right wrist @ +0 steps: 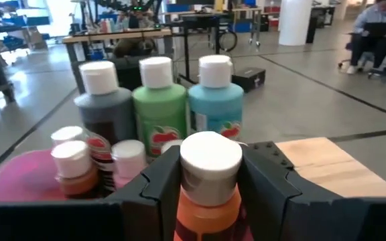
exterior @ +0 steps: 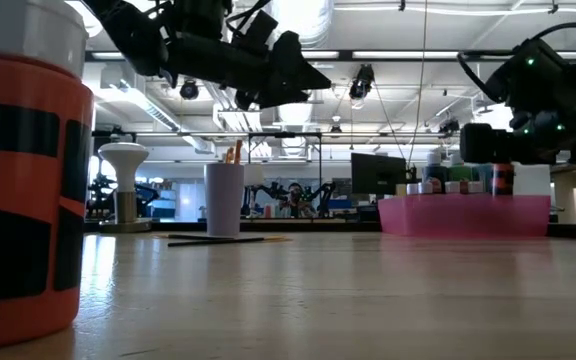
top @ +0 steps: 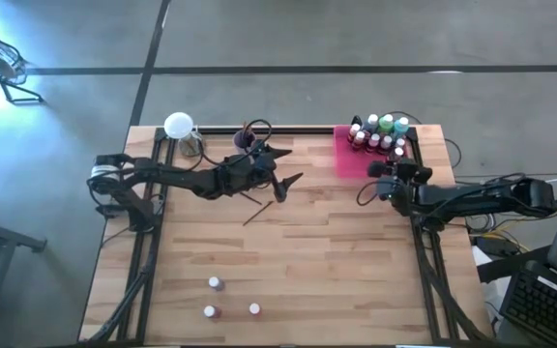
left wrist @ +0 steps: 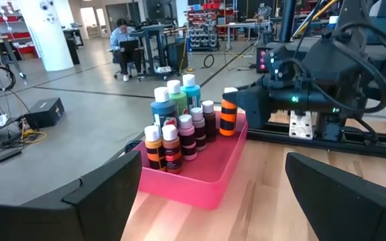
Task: Pick & Place Paint Supplies
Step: Put the small orange paint bottle into the pink bin
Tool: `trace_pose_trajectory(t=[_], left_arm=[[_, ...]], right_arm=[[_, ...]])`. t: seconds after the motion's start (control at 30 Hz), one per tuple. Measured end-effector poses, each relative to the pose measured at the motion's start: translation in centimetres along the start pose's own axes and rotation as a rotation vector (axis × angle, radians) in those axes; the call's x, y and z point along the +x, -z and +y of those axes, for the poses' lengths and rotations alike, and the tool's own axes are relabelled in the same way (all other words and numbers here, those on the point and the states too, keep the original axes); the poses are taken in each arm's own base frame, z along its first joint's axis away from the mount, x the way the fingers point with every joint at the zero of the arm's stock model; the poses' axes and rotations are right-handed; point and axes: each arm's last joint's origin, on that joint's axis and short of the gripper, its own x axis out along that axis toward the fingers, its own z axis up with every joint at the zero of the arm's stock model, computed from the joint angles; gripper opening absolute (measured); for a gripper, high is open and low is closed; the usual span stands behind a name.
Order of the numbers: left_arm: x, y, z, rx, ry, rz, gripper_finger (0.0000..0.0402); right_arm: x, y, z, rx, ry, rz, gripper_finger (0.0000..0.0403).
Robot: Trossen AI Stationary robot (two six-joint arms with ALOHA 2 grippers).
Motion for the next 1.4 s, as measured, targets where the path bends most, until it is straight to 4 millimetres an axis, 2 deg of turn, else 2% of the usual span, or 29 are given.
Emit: trace_pose_trajectory(t=[0.2,0.37,0.57,0.83,1.1,1.4], left_arm=[[0.1,-0.2,0.0,-0.001,0.003,-0.006,0.0373],[0.2,-0.5,0.0,-0.004,0.003,-0.014,0.0373],[0.3,-0.8,-0.1,-0.006,0.006,-0.024,0.0374],[0.3,-0.8,0.0,0.0,0.007,-0.026,0.0373],[0.3,-0.8,0.0,0.005,0.008,-0.025,0.0373],[0.3,-0.8,0.0,0.005,0.008,-0.025,0.0373]], right_arm=[[0.1,0.4,-0.3,-0.098,0.003,-0.001,0.0113],[0.3,0.4,-0.4,-0.1,0.02,-0.002,0.0126],[0.8,0.5,-0.2,-0.085,0.054,-0.004,0.0112],[2.0,1.7,0.1,-0.11,0.114,0.018,0.0131],[2.3,2.9,0.6,-0.126,0.099,0.045,0.0112],[2.5,3.9,0.5,-0.104,0.114,0.051,0.0144]])
